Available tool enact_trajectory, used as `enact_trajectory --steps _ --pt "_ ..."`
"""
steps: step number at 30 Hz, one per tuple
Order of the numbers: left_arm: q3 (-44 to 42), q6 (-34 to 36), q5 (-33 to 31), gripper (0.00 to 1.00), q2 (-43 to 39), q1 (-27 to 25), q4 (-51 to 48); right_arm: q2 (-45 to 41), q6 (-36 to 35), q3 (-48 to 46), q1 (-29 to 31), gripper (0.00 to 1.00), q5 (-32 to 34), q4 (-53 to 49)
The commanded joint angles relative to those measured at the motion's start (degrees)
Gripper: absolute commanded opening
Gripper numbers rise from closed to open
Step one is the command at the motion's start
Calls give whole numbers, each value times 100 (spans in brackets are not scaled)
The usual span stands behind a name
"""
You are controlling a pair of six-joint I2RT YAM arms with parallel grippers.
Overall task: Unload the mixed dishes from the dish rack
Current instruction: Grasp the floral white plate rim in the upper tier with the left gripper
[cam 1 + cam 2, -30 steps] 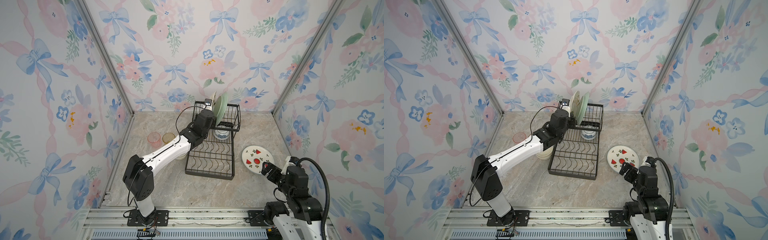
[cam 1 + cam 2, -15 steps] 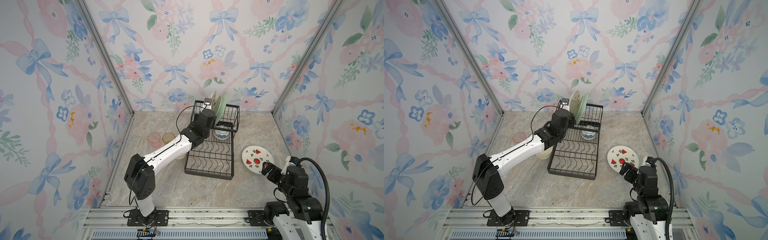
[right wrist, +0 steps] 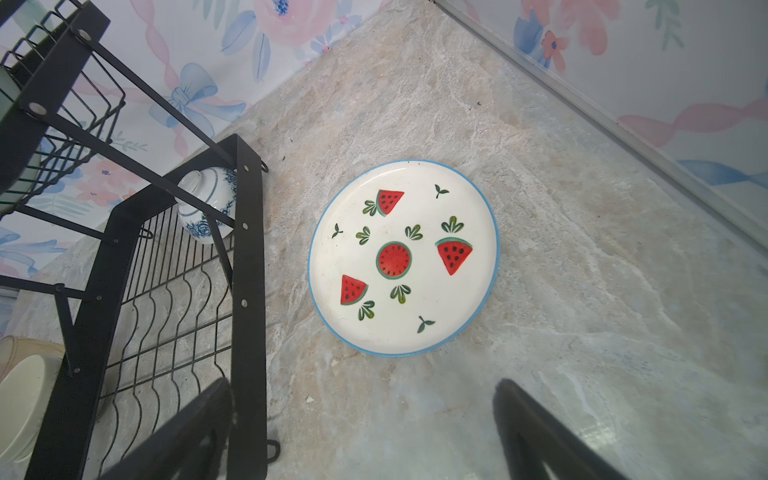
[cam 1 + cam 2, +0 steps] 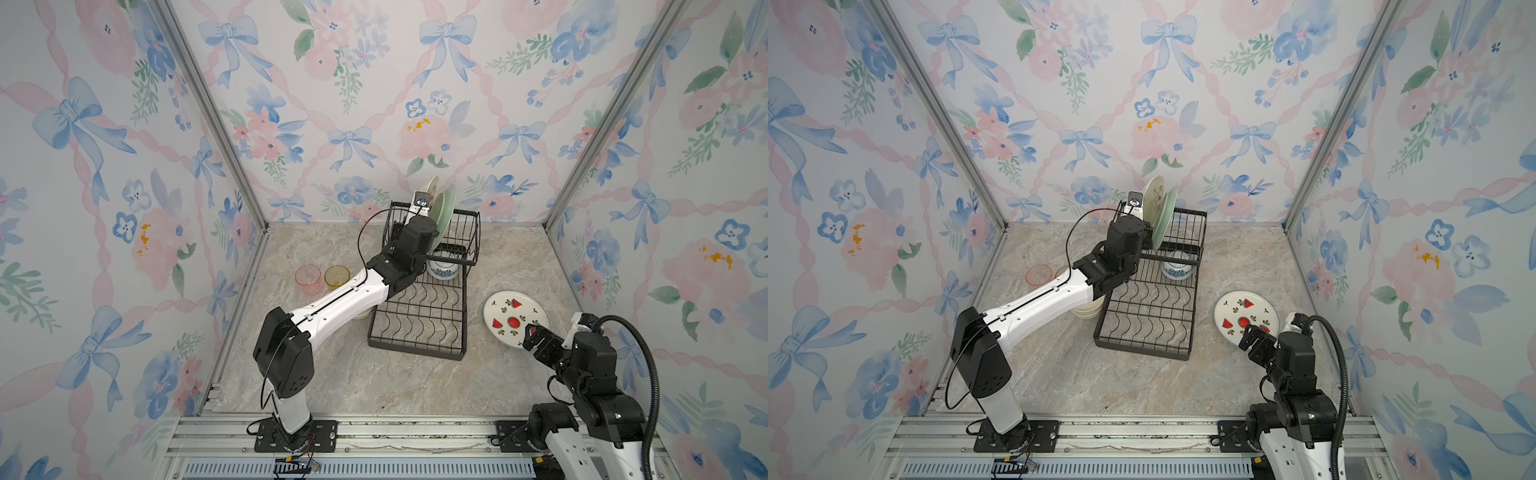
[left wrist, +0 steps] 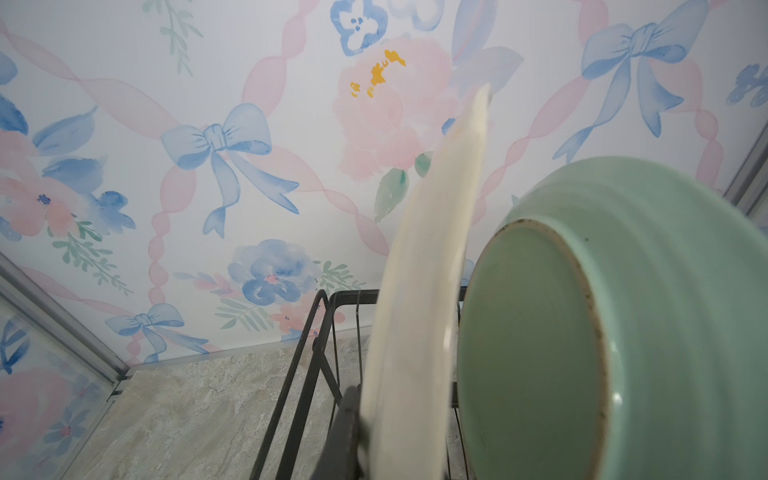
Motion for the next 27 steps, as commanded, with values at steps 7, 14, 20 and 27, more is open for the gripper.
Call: enact_trajectory --steps 7,14,20,27 --pt "303 447 -138 0 -287 -231 935 42 -63 163 -22 99 -43 -48" --pt "242 625 -231 0 -386 -240 1061 68 -82 158 -23 99 -114 -21" --pt "213 797 -319 0 -467 -241 1209 69 -90 150 -25 99 -115 -12" --pt "126 914 -380 0 -608 -246 1315 94 -106 142 -34 99 -150 10"
